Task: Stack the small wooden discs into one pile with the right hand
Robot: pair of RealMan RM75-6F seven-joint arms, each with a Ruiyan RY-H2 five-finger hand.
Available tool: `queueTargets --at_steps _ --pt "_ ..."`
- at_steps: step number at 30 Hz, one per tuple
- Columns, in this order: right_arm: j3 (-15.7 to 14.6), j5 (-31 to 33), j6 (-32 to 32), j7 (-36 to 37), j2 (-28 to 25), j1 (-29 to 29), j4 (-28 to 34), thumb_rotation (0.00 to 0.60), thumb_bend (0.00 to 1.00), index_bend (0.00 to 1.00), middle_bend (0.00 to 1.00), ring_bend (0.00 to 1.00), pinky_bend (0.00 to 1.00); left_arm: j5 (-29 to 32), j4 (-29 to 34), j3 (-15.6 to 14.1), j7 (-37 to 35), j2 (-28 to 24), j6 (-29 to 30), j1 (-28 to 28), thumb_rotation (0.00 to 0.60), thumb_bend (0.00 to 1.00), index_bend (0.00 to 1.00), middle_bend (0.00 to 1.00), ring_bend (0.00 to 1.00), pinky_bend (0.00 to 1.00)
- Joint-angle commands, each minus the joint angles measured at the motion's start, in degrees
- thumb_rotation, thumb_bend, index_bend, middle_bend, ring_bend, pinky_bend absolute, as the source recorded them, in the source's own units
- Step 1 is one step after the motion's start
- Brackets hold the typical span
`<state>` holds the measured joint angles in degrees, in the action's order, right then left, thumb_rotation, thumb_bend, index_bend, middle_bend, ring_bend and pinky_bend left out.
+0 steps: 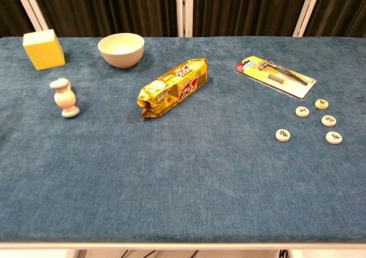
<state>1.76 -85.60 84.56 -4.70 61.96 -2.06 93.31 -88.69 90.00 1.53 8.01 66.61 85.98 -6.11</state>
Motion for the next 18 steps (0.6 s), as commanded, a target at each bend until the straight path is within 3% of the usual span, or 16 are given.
queueTargets --at_steps 1,18 --pt "0.0 0.0 -0.1 -0.1 0.0 0.0 0.0 0.6 0.28 0.0 0.0 0.0 0.0 -0.1 0.0 0.0 0.0 0.0 0.1 0.1 0.6 0.09 0.04 0.0 0.0 0.0" --pt "-1.1 -4.3 -2.9 -0.7 -2.4 -2.5 1.0 0.6 0.24 0.0 0.0 0.0 0.0 -0.6 1.3 -0.5 1.5 -0.4 1.0 0.8 0.6 0.09 0.04 0.0 0.0 0.0"
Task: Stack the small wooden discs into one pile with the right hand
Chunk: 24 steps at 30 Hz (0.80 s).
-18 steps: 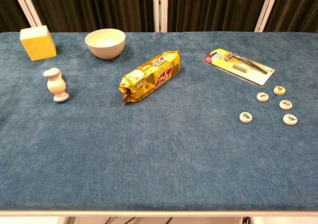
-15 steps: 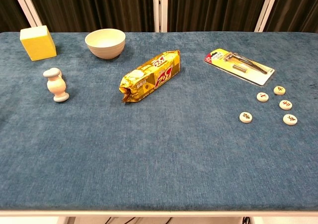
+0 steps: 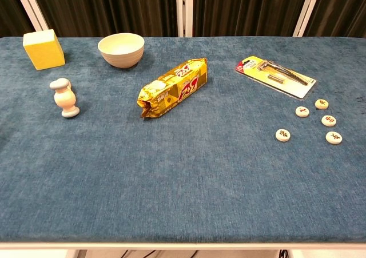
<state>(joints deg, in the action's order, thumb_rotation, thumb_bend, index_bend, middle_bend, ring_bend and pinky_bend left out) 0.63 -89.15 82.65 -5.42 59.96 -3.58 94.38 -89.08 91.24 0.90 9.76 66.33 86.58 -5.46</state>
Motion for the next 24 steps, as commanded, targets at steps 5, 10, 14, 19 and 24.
queueTargets --at_steps 5,10,14,19,24 --pt "0.9 -1.7 -4.2 -0.3 -0.5 -4.1 0.9 0.6 0.24 0.0 0.0 0.0 0.0 0.2 0.0 0.1 -0.8 -0.1 0.1 0.1 0.6 0.09 0.04 0.0 0.0 0.0" --pt "2.0 -1.2 -8.3 -3.2 0.6 -7.5 1.8 0.6 0.24 0.0 0.0 0.0 0.0 -0.4 0.1 0.1 0.0 0.0 0.3 0.1 0.6 0.09 0.04 0.0 0.0 0.0" --pt "2.6 -0.3 -12.7 -6.2 2.2 -10.6 2.6 0.6 0.24 0.0 0.0 0.0 0.0 -0.1 0.3 0.0 0.1 -0.1 -0.1 0.1 0.6 0.09 0.04 0.0 0.0 0.0" --pt "2.2 0.0 -17.9 -9.0 5.3 -14.1 3.8 0.6 0.24 0.0 0.0 0.0 0.0 -1.0 0.8 -0.3 -0.6 -0.3 0.3 0.1 0.6 0.09 0.04 0.0 0.0 0.0" --pt "1.7 1.0 -21.5 -11.9 9.5 -16.4 2.9 0.6 0.24 0.0 0.0 0.0 0.0 -1.3 0.9 -0.6 -1.3 -0.5 0.2 0.2 0.6 0.09 0.04 0.0 0.0 0.0"
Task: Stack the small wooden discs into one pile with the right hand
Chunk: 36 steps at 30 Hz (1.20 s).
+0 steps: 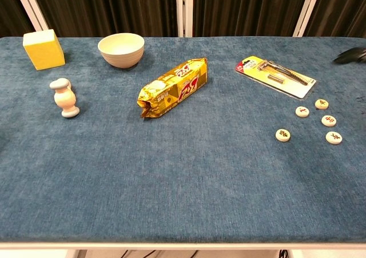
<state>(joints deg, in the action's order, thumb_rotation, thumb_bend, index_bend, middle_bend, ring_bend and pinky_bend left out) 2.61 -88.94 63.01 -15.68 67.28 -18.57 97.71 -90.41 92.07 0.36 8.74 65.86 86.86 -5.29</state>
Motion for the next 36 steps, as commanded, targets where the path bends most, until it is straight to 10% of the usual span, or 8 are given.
queueTargets --at_steps 1,36 --pt "-0.3 1.3 -2.7 -1.8 3.4 -1.9 -0.8 0.6 0.24 0.0 0.0 0.0 0.0 0.2 0.0 0.0 -0.4 -0.1 -0.2 0.0 0.6 0.09 0.04 0.0 0.0 0.0" --pt "0.3 10.3 -4.7 -8.5 19.4 -7.0 -10.5 0.6 0.33 0.33 0.01 0.0 0.0 1.0 0.3 0.2 -1.9 -1.0 0.2 0.6 0.6 0.09 0.05 0.0 0.0 0.0"
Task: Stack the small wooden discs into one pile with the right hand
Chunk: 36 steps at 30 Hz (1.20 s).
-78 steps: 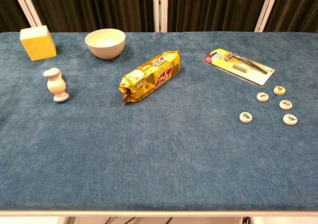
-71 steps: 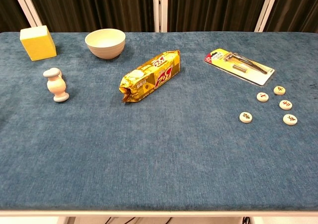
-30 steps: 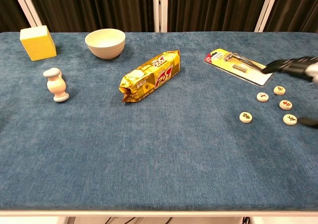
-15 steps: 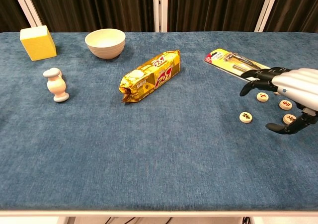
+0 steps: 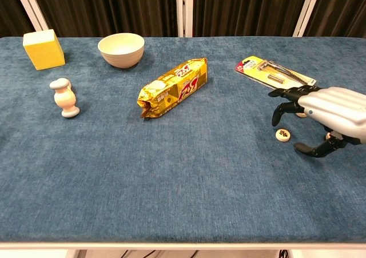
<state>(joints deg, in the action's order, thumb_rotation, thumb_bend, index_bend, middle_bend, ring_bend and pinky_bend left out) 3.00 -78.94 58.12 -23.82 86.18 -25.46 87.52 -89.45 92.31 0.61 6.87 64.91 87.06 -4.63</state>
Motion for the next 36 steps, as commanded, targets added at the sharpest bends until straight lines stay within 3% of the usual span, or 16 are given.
queueTargets --at_steps 1,27,36 --pt "-0.1 0.6 0.3 -0.6 0.8 -0.1 -0.6 0.6 0.33 0.34 0.01 0.0 0.0 0.0 0.1 0.0 0.0 0.0 -0.1 0.0 0.6 0.09 0.05 0.0 0.0 0.0" --pt "-0.8 2.0 3.5 -3.2 3.6 0.1 -3.0 0.6 0.34 0.5 0.03 0.0 0.0 1.3 0.2 0.2 -0.5 -0.1 -1.1 -0.1 0.6 0.09 0.05 0.0 0.0 0.0" --pt "-0.8 -0.1 6.7 -1.4 0.2 1.0 -0.8 0.6 0.34 0.53 0.03 0.0 0.0 1.3 0.4 0.2 -0.9 -0.4 -1.0 0.0 0.6 0.09 0.05 0.0 0.0 0.0"
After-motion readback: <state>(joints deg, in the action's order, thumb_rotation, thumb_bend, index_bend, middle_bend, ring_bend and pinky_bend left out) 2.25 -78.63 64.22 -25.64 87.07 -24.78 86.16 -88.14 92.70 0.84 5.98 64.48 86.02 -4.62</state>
